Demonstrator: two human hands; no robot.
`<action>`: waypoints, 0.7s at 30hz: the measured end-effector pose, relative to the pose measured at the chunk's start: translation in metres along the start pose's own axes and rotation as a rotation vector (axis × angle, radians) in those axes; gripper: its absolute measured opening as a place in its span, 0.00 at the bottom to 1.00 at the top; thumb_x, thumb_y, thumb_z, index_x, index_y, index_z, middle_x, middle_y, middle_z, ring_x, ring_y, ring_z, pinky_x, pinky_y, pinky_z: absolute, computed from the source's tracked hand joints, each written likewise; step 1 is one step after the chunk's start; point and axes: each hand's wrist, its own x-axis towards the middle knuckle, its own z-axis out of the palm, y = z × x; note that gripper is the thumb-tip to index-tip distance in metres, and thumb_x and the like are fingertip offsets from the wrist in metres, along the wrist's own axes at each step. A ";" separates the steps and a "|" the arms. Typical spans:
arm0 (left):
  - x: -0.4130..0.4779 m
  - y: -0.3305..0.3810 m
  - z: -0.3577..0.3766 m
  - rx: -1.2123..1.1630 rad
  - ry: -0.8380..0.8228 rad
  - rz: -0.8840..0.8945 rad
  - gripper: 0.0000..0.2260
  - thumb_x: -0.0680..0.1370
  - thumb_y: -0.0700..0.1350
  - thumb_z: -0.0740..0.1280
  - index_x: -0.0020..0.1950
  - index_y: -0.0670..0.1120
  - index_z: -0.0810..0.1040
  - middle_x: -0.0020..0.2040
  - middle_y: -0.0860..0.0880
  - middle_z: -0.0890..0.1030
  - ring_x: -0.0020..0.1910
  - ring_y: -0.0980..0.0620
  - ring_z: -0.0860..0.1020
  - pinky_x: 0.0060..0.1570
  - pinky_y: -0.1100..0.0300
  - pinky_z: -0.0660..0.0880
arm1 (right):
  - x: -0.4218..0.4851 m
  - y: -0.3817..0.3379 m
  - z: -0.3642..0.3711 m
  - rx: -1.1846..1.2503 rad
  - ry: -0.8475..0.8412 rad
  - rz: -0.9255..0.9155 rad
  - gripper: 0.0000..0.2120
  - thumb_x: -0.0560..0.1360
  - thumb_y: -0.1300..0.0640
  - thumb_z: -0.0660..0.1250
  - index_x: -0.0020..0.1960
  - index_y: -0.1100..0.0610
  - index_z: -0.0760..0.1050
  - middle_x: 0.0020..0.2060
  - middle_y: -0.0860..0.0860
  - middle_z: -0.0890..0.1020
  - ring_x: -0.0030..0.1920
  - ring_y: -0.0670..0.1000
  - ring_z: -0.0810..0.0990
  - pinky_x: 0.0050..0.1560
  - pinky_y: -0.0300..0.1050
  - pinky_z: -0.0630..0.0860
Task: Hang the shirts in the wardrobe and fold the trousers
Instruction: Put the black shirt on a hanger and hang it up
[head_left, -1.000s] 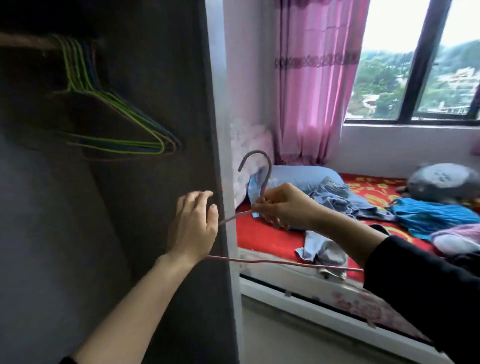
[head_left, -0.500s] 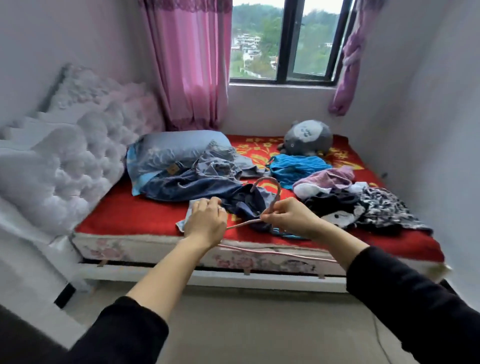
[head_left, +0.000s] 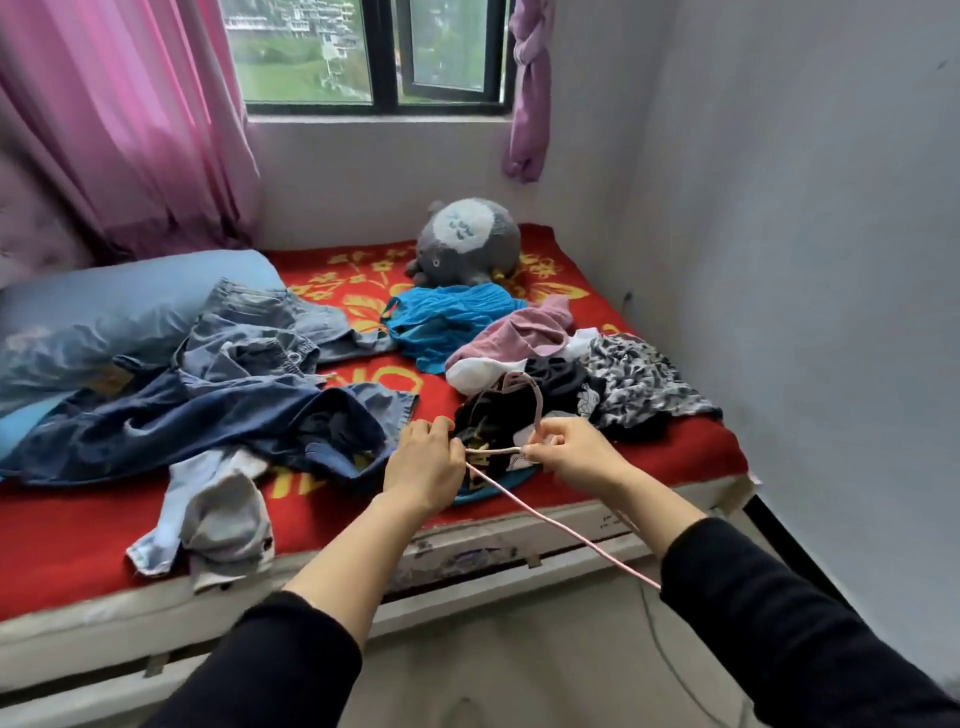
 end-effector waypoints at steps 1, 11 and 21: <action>0.022 0.001 0.007 -0.011 -0.012 0.005 0.16 0.81 0.47 0.54 0.66 0.44 0.69 0.63 0.41 0.72 0.64 0.42 0.65 0.63 0.49 0.65 | 0.019 0.006 -0.006 0.022 0.013 0.038 0.08 0.74 0.58 0.70 0.38 0.57 0.75 0.28 0.48 0.73 0.29 0.45 0.70 0.32 0.39 0.66; 0.198 0.027 0.079 -0.003 -0.138 -0.020 0.16 0.81 0.46 0.55 0.67 0.45 0.68 0.64 0.41 0.72 0.63 0.41 0.66 0.62 0.49 0.64 | 0.165 0.078 -0.068 0.139 0.146 0.333 0.14 0.71 0.58 0.69 0.31 0.55 0.67 0.23 0.49 0.69 0.25 0.49 0.68 0.27 0.41 0.65; 0.335 0.046 0.173 -0.022 -0.249 -0.219 0.17 0.79 0.45 0.56 0.68 0.43 0.68 0.66 0.39 0.70 0.65 0.40 0.65 0.63 0.49 0.64 | 0.311 0.157 -0.138 0.000 0.196 0.385 0.13 0.72 0.59 0.66 0.34 0.63 0.66 0.30 0.54 0.68 0.34 0.52 0.66 0.34 0.46 0.62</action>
